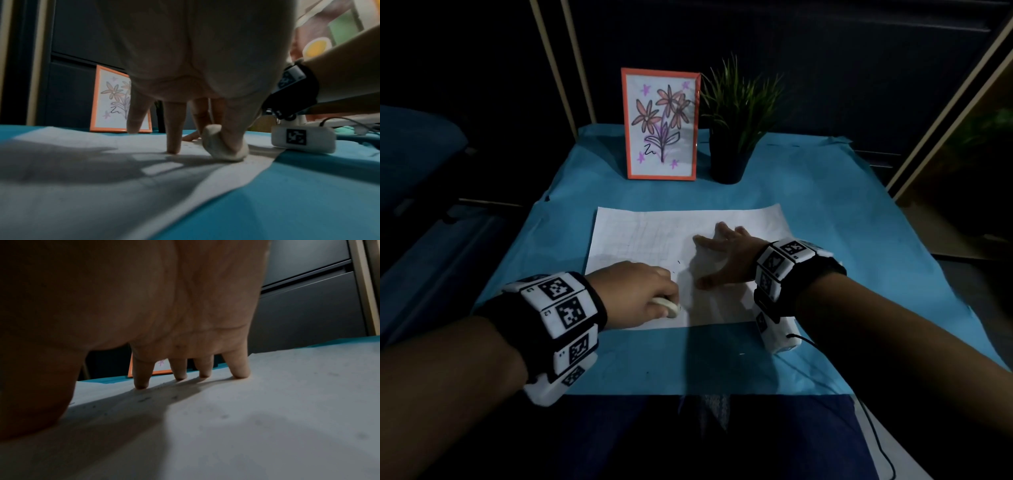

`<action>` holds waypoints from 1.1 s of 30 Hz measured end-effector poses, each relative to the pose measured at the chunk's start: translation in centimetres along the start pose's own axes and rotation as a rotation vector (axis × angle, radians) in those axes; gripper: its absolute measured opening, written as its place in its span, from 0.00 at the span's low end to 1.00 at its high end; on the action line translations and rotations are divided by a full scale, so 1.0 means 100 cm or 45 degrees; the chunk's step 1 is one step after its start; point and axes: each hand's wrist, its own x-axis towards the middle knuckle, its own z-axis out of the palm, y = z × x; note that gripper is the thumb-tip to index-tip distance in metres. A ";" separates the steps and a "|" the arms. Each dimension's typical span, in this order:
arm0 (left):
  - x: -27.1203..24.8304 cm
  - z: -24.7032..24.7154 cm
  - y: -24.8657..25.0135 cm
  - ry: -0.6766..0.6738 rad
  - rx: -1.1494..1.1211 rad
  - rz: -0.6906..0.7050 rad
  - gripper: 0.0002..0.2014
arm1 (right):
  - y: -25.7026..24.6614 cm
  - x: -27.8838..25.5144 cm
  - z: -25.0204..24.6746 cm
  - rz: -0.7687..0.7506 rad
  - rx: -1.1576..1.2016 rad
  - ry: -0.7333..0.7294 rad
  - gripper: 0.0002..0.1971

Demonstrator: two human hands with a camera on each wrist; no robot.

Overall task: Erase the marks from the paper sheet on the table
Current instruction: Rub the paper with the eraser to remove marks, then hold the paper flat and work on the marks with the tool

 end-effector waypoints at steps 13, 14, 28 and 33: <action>0.007 -0.021 -0.022 0.212 -0.249 -0.139 0.01 | 0.000 -0.010 -0.003 -0.002 0.166 0.162 0.39; 0.010 -0.026 -0.026 0.287 -0.276 -0.169 0.02 | 0.000 -0.013 -0.005 -0.006 0.152 0.168 0.37; 0.059 -0.052 -0.035 0.588 -0.604 -0.147 0.09 | -0.029 0.014 -0.042 -0.194 0.451 0.481 0.12; 0.063 -0.040 -0.056 0.224 -0.253 -0.352 0.23 | -0.024 0.035 -0.036 -0.103 0.452 0.438 0.11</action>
